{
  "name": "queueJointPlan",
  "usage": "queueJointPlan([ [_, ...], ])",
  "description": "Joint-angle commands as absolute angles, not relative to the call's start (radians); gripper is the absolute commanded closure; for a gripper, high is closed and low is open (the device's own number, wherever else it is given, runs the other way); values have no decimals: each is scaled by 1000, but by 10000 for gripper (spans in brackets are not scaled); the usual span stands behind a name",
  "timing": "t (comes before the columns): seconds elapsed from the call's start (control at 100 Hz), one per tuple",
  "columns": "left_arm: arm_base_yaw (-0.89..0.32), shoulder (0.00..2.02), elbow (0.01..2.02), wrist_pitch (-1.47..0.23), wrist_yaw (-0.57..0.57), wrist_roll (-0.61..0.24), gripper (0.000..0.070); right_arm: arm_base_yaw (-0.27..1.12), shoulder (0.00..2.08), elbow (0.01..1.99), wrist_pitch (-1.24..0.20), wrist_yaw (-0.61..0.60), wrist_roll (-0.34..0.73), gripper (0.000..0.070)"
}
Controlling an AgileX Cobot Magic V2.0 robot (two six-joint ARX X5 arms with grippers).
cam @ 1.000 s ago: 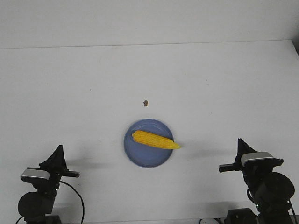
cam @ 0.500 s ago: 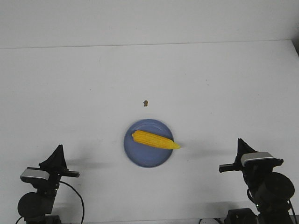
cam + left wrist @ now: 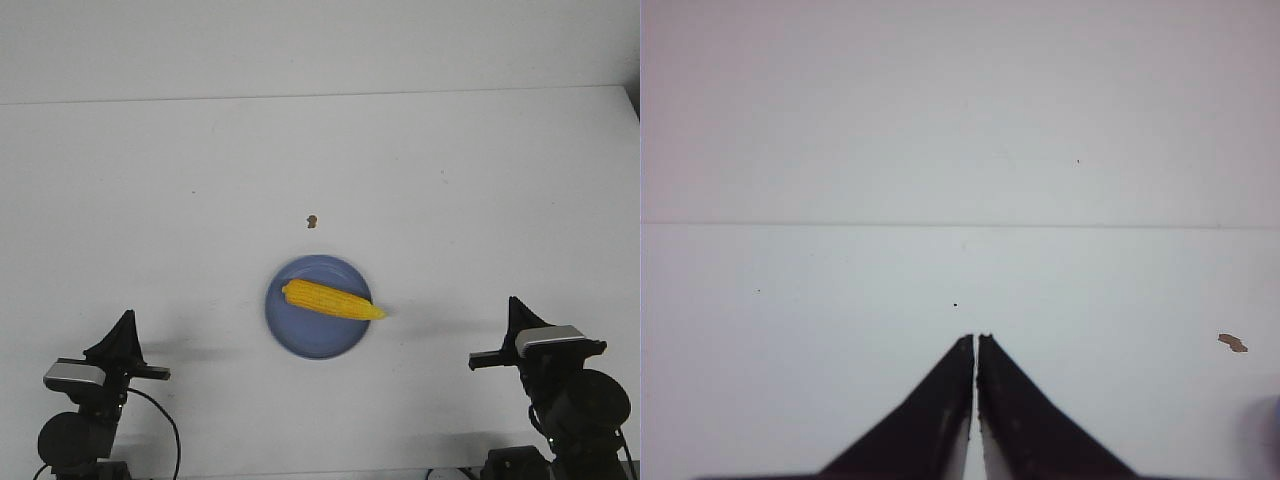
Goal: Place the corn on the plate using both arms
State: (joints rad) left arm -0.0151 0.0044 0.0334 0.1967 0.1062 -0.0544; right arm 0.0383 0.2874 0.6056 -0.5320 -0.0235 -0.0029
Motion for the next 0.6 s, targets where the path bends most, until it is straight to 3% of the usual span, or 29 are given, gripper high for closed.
queueJointPlan([
  [0.0, -14, 3, 14, 211, 106, -62, 694, 38, 287, 609, -513, -20, -8, 685],
  [0.27, -14, 3, 14, 211, 106, -62, 694, 36, 212, 571, -406, 4, -41, 686],
  [0.59, -14, 3, 14, 211, 106, -62, 694, 36, 76, 357, -169, 0, -2, 685],
])
